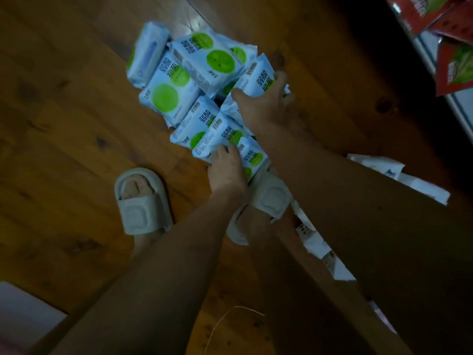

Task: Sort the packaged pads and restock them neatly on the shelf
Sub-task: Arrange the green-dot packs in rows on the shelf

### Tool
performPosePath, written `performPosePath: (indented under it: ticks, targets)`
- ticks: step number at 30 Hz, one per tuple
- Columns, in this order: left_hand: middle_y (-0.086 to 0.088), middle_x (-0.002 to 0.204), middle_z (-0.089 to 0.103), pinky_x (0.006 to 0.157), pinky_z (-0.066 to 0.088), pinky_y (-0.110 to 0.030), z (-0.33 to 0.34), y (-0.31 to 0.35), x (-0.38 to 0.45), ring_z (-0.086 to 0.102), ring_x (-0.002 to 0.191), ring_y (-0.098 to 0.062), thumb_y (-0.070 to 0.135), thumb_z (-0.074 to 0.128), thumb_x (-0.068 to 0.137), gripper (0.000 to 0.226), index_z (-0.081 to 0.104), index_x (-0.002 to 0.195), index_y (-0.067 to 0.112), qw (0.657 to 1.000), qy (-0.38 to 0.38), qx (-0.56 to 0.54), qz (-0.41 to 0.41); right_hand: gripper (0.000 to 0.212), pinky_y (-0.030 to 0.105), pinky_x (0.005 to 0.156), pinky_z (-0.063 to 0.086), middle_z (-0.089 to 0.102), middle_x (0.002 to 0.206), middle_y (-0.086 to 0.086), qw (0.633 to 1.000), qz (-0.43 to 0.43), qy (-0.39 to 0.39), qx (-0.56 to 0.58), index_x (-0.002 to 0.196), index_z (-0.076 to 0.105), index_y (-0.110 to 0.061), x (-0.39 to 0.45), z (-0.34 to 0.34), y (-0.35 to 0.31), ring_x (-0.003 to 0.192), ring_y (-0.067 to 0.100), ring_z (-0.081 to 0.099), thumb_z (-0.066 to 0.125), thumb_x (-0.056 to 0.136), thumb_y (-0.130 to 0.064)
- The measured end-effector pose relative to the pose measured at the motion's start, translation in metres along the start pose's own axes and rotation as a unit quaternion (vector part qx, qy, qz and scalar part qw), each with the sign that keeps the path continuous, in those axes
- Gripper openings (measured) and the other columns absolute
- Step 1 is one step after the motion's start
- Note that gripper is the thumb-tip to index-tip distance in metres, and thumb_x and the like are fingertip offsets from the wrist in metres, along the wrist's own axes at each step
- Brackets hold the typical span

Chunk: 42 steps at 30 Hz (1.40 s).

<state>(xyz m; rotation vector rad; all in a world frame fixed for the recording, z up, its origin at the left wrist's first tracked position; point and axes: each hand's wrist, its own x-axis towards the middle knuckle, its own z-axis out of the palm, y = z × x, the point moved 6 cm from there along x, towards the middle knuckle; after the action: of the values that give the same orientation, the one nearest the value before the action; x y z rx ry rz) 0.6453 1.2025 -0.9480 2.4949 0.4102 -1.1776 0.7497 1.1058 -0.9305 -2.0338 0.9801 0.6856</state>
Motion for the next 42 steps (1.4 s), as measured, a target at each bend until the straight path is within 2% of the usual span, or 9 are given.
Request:
performPosePath:
  ticks: [7,14,18,23,25,27,32,35,42]
  targets:
    - [-0.022,0.114,0.056,0.08,0.043,-0.043,-0.058,-0.005,-0.029,0.048,0.109,-0.039,0.014,0.055,0.09,0.04,0.042,0.127,0.009,0.997,-0.029,-0.013,0.071,0.089,0.048,0.077,0.058,0.053,0.109,0.002,0.985,0.106,0.011,0.137,0.108,0.034,-0.028,-0.022,-0.045,0.01,0.092,0.028,0.063,0.075,0.034,-0.058]
    - [-0.012,0.097,0.059,0.064,0.038,-0.036,-0.23,0.023,-0.144,0.061,0.089,-0.04,0.033,0.052,0.095,0.041,0.039,0.126,0.011,0.989,0.017,-0.006,0.146,0.086,0.043,0.055,0.06,0.056,0.12,0.006,0.933,0.186,-0.065,0.3,0.128,0.036,-0.036,-0.166,-0.155,-0.054,0.092,0.03,0.069,0.081,0.056,-0.046]
    - [-0.015,0.113,0.063,0.069,0.041,-0.037,-0.348,0.044,-0.239,0.062,0.096,-0.04,0.035,0.058,0.093,0.055,0.037,0.139,0.014,0.98,0.022,-0.024,0.195,0.08,0.052,0.071,0.06,0.063,0.115,0.007,0.93,0.16,-0.038,0.33,0.112,0.041,-0.032,-0.267,-0.242,-0.118,0.089,0.028,0.071,0.085,0.049,-0.052]
    - [0.005,0.103,0.063,0.074,0.048,-0.031,-0.476,0.062,-0.353,0.063,0.092,-0.017,0.049,0.078,0.072,0.066,0.053,0.126,0.021,0.955,0.019,-0.105,0.276,0.075,0.037,0.056,0.055,0.065,0.114,0.008,0.909,0.11,-0.101,0.389,0.131,0.042,-0.02,-0.402,-0.325,-0.193,0.084,0.027,0.072,0.081,0.073,-0.047]
    - [0.004,0.099,0.066,0.064,0.053,-0.027,-0.518,0.067,-0.387,0.065,0.083,-0.013,0.04,0.082,0.073,0.056,0.057,0.12,0.02,0.945,0.03,-0.128,0.298,0.101,0.039,0.054,0.057,0.065,0.123,0.009,0.904,0.095,-0.116,0.401,0.143,0.037,-0.023,-0.441,-0.346,-0.209,0.081,0.027,0.075,0.086,0.06,-0.055]
    - [0.005,0.09,0.065,0.052,0.049,-0.019,-0.553,0.075,-0.413,0.064,0.076,-0.013,0.025,0.082,0.077,0.042,0.059,0.111,0.019,0.936,0.034,-0.135,0.322,0.096,0.04,0.051,0.057,0.066,0.119,0.009,0.899,0.07,-0.108,0.419,0.145,0.033,-0.023,-0.477,-0.366,-0.228,0.075,0.024,0.075,0.082,0.068,-0.054]
    - [0.005,0.094,0.064,0.058,0.059,-0.042,-0.616,0.104,-0.472,0.066,0.079,-0.017,0.025,0.078,0.081,0.054,0.047,0.124,0.031,0.914,0.046,-0.096,0.392,0.086,0.063,0.094,0.045,0.059,0.127,0.005,0.885,0.041,-0.101,0.452,0.142,0.03,-0.024,-0.533,-0.401,-0.254,0.101,0.031,0.065,0.075,0.076,-0.055]
    - [-0.002,0.102,0.066,0.067,0.057,-0.037,-0.641,0.127,-0.508,0.066,0.081,-0.021,0.025,0.071,0.087,0.054,0.037,0.127,0.039,0.881,0.07,-0.038,0.466,0.064,0.046,0.074,0.058,0.072,0.11,0.01,0.885,-0.014,-0.052,0.463,0.13,0.055,-0.018,-0.553,-0.419,-0.272,0.086,0.029,0.071,0.074,0.079,-0.051]
    - [0.004,0.114,0.057,0.08,0.046,-0.027,-0.679,0.172,-0.569,0.056,0.103,-0.012,0.027,0.048,0.101,0.022,0.067,0.108,0.037,0.84,0.048,-0.028,0.54,0.045,0.044,0.074,0.061,0.074,0.097,0.009,0.868,-0.096,0.101,0.477,0.108,0.063,-0.016,-0.598,-0.466,-0.307,0.082,0.028,0.073,0.073,0.078,-0.048]
